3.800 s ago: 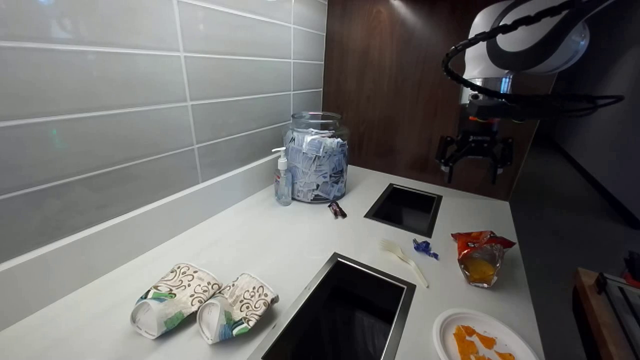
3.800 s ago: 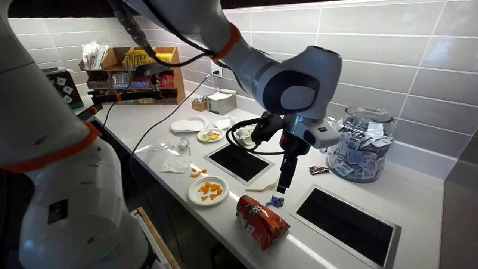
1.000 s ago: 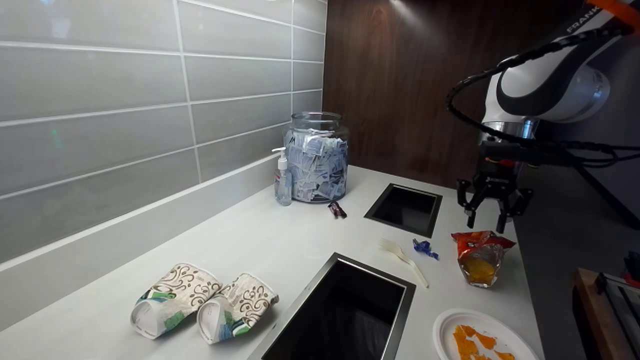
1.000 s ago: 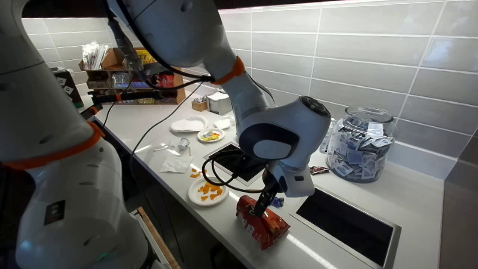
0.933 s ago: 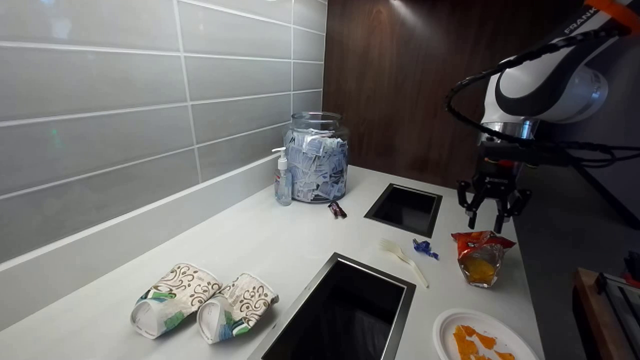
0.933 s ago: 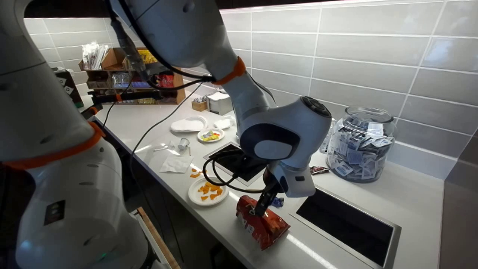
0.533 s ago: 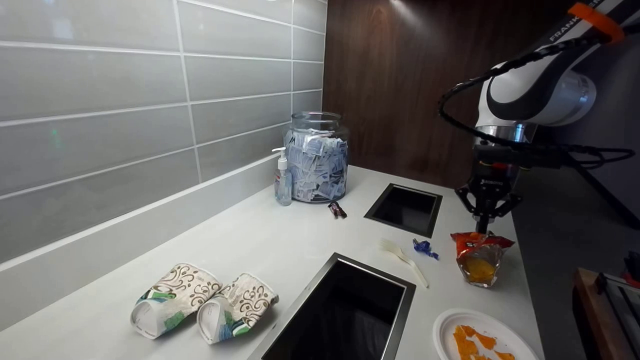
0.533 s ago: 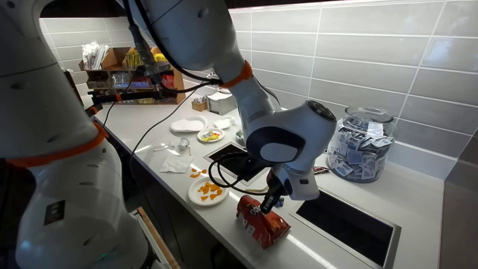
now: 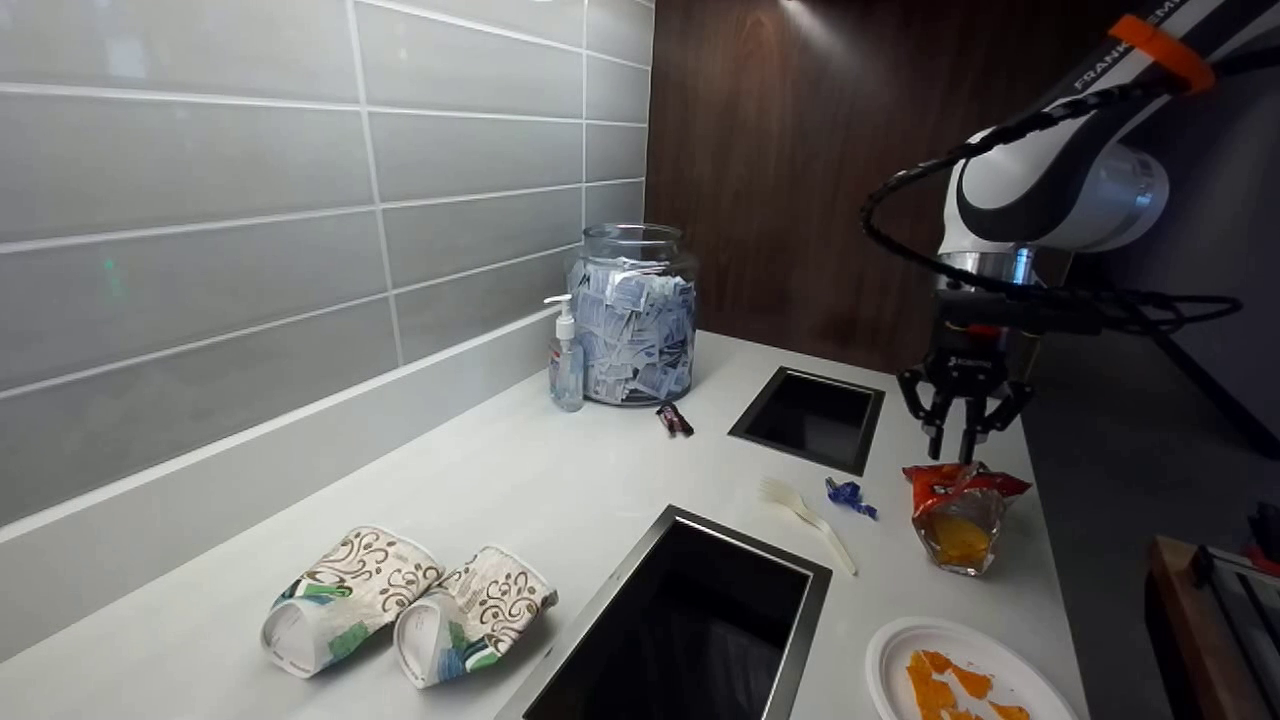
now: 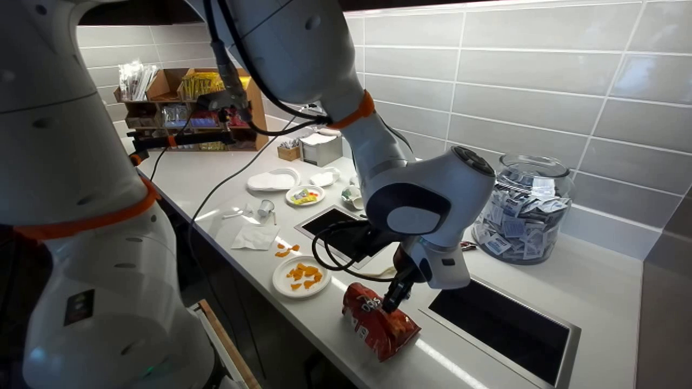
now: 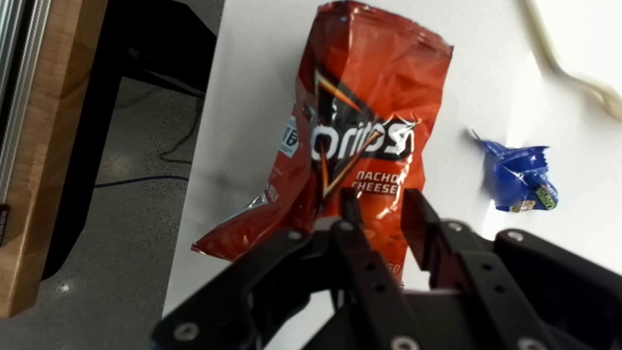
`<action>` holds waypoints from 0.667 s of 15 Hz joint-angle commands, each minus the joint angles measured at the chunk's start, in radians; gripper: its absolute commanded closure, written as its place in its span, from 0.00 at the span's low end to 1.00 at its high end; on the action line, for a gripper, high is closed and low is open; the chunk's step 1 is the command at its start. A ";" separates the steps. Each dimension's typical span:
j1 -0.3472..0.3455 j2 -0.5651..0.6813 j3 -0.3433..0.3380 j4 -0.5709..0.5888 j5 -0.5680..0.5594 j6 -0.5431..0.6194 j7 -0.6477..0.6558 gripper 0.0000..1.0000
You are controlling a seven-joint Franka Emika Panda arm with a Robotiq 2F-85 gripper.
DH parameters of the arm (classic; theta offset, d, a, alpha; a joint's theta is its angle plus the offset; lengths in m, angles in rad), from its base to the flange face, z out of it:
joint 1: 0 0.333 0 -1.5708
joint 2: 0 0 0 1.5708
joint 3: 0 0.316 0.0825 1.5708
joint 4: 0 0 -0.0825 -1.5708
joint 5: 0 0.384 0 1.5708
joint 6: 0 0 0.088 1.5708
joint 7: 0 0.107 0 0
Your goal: Empty the packet of doritos onto the plate with doritos on it
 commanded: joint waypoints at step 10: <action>0.002 -0.085 -0.009 0.006 -0.070 -0.258 0.143 0.00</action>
